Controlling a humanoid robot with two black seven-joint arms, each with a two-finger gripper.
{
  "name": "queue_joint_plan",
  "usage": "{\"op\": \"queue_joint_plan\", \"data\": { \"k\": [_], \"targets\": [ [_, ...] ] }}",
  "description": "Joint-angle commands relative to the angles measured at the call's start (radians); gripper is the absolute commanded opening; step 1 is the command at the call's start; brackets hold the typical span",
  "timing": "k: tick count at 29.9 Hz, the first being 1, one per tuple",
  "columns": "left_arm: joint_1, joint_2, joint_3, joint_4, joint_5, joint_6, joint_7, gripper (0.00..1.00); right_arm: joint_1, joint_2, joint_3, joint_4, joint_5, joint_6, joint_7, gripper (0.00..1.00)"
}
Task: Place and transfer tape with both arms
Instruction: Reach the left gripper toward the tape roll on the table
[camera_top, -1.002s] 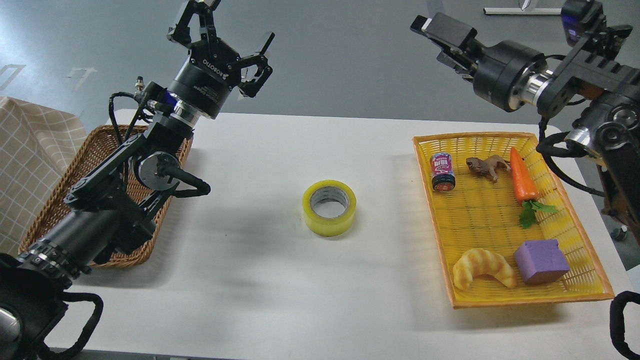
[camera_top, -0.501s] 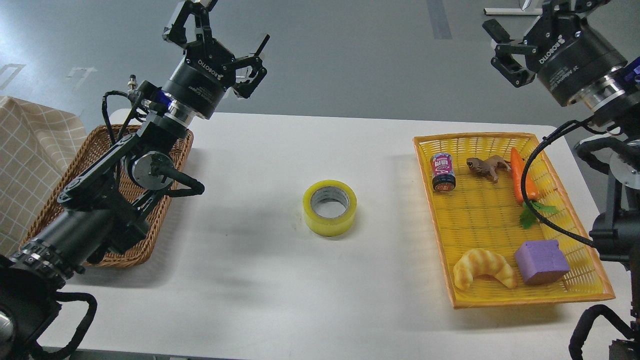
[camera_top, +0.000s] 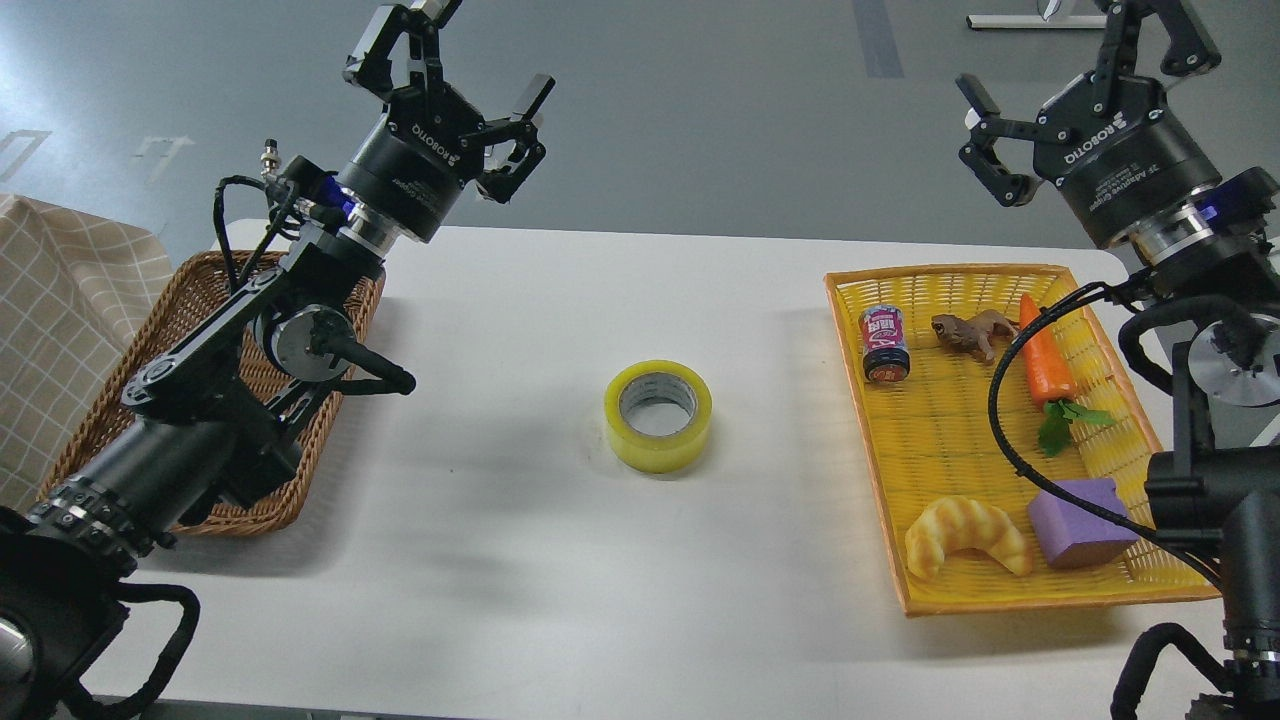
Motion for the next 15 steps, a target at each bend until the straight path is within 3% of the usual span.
{"op": "queue_joint_plan", "data": {
  "k": [1, 15],
  "targets": [
    [0.0, -0.001, 0.0, 0.0, 0.031, 0.0, 0.0, 0.98, -0.006, 0.03, 0.0, -0.003, 0.04, 0.0, -0.002, 1.0],
    [-0.034, 0.004, 0.008, -0.009, 0.411, 0.0, -0.005, 0.98, -0.049, 0.03, -0.069, 0.016, 0.155, 0.0, -0.019, 1.0]
  ]
}}
